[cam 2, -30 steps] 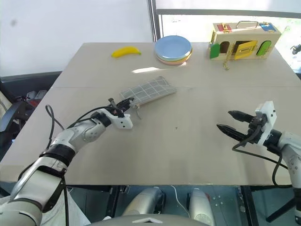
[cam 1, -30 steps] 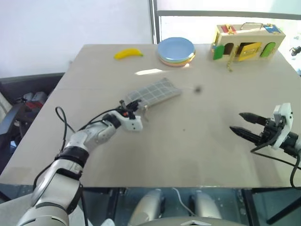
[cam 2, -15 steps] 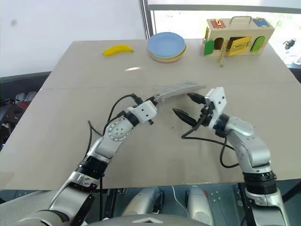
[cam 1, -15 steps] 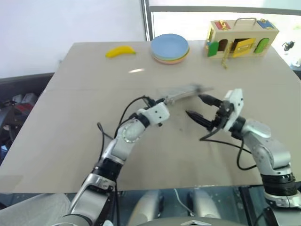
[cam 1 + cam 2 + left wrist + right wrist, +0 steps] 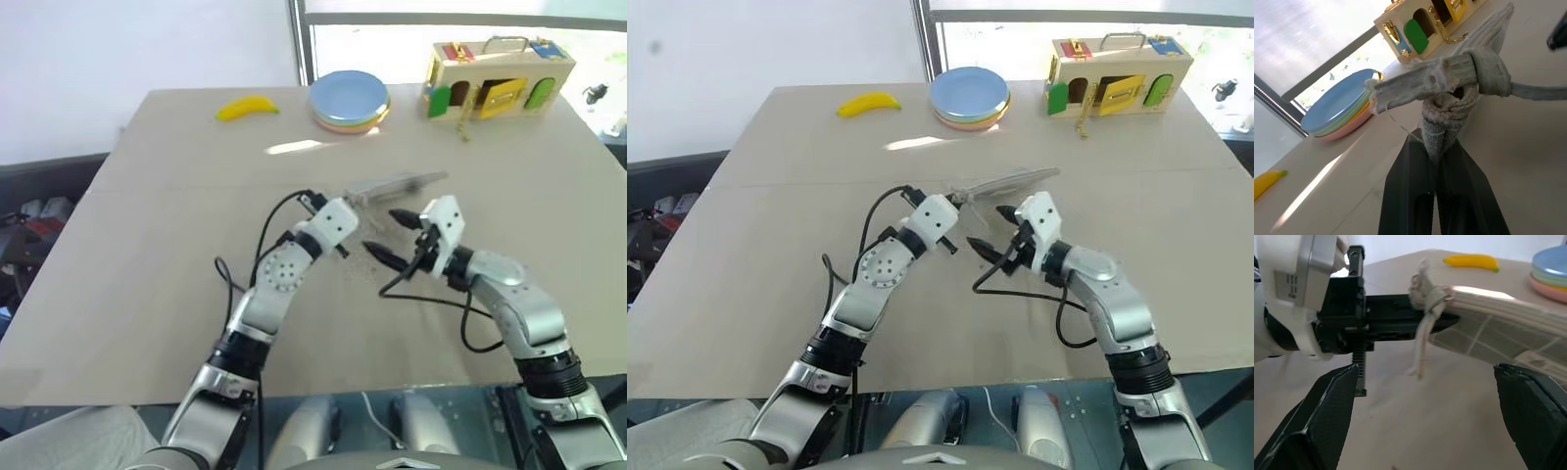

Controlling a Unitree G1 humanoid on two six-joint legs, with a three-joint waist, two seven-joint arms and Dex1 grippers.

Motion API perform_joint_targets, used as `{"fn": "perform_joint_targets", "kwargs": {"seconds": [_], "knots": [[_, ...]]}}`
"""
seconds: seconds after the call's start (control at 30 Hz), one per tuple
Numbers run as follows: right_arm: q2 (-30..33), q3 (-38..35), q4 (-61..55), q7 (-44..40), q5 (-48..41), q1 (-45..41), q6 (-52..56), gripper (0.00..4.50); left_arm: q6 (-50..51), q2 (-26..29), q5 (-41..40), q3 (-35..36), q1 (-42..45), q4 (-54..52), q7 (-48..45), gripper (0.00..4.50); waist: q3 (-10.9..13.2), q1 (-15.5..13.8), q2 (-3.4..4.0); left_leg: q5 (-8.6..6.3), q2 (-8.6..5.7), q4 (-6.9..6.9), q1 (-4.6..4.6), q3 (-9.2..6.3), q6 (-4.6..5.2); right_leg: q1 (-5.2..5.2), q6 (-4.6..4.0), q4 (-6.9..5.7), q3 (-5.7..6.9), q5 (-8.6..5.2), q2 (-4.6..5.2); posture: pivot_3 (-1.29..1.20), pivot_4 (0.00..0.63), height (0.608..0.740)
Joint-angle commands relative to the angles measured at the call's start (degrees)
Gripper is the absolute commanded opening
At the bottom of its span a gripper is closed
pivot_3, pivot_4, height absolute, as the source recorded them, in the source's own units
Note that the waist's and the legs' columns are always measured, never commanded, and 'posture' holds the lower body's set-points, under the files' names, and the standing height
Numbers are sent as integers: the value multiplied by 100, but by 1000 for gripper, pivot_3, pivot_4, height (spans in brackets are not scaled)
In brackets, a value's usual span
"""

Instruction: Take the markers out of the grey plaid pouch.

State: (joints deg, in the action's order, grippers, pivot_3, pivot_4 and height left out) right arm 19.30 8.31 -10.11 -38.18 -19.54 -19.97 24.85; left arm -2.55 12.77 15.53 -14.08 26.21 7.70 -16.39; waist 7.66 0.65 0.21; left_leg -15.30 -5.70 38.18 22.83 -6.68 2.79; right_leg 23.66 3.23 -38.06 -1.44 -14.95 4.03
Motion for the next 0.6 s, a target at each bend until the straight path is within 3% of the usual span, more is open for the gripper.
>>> {"fn": "perform_joint_targets", "kwargs": {"seconds": [0.03, 0.33, 0.43, 0.6], "knots": [[-119, -10, -17, 140, 27, -283, 120, 4500, -171, 11, 14, -66, 10, -313, -58, 73, 0, 2, 0, 0, 0, 0, 0, 0, 0, 0, 0, 0, 0, 0, 0, 0, 150, 740], [-266, 58, 211, 103, 24, -492, 382, 4500, -677, 204, 317, -266, 63, -93, -14, 73, 0, 2, 0, 0, -1, 0, 0, -1, 0, 1, 0, 1, 1, 0, 1, 0, 150, 740], [-317, 35, 191, 71, -34, -479, 452, 3655, -717, 175, 331, -256, 48, -57, -15, 0, 0, 6, 0, 0, -1, 0, 0, -1, 0, 1, 0, 0, 1, 0, 1, 0, 150, 740], [-341, -25, 140, 101, -61, -454, 519, 1311, -791, 191, 367, -241, 25, -14, -18, 0, 0, 10, 0, 0, -1, 0, 0, -1, 0, 1, 0, 0, 0, 0, 1, 0, 150, 740]]}}
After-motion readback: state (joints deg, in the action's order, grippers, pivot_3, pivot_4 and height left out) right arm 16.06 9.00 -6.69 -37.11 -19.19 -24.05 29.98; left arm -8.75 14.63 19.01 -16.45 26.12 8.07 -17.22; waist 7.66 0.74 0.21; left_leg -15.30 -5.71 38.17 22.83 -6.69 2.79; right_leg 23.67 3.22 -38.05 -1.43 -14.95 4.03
